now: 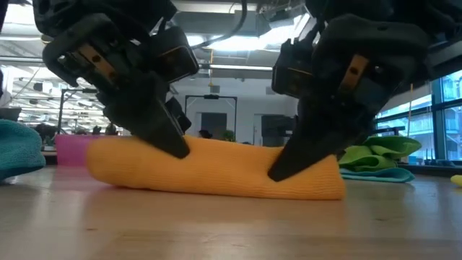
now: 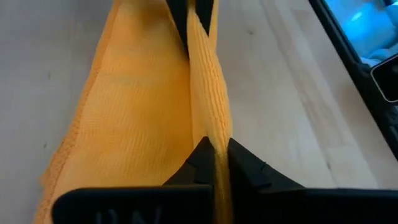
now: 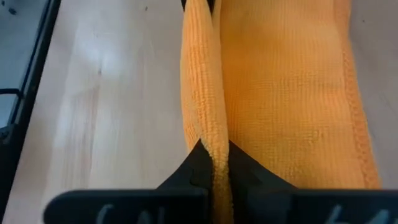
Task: Roll microfiber towels into tight, uniform cylinder then place into a basket
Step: Roll the orange microfiber towel
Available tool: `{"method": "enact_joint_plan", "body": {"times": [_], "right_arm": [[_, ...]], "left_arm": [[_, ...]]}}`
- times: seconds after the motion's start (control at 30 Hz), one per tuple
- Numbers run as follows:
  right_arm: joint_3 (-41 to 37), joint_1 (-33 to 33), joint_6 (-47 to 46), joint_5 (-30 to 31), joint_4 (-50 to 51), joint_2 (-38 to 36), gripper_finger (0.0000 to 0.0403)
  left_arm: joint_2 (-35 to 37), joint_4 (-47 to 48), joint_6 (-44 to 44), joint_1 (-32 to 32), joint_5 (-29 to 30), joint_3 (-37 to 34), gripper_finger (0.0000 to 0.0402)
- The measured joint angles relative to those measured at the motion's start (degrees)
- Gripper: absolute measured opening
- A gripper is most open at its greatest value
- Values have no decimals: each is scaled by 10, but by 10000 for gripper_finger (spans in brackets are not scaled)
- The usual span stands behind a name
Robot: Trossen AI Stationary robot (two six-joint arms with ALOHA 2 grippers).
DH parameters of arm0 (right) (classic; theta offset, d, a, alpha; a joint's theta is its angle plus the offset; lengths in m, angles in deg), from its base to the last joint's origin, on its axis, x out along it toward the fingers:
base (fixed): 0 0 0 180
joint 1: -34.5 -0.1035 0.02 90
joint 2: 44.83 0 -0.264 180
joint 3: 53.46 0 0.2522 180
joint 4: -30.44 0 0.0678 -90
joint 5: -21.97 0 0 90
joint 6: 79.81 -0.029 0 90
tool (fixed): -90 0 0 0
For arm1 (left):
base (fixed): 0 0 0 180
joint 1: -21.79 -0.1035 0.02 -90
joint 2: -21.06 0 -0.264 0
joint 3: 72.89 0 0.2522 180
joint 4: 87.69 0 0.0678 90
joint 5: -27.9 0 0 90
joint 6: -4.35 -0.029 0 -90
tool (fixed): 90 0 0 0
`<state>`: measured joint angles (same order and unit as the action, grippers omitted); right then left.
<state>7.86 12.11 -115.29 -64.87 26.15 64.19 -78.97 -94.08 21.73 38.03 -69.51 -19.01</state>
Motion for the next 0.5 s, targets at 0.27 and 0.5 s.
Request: {"method": "enact_joint_plan", "body": {"times": [0.27,0.5], "right_arm": [[0,-1,-3,10,30,-2,18],[0,-1,-4,14,35,-2,19]], "left_arm": [[0,8,-54,1,0,10,82],[36,24,-92,-1,23,30,125]]}}
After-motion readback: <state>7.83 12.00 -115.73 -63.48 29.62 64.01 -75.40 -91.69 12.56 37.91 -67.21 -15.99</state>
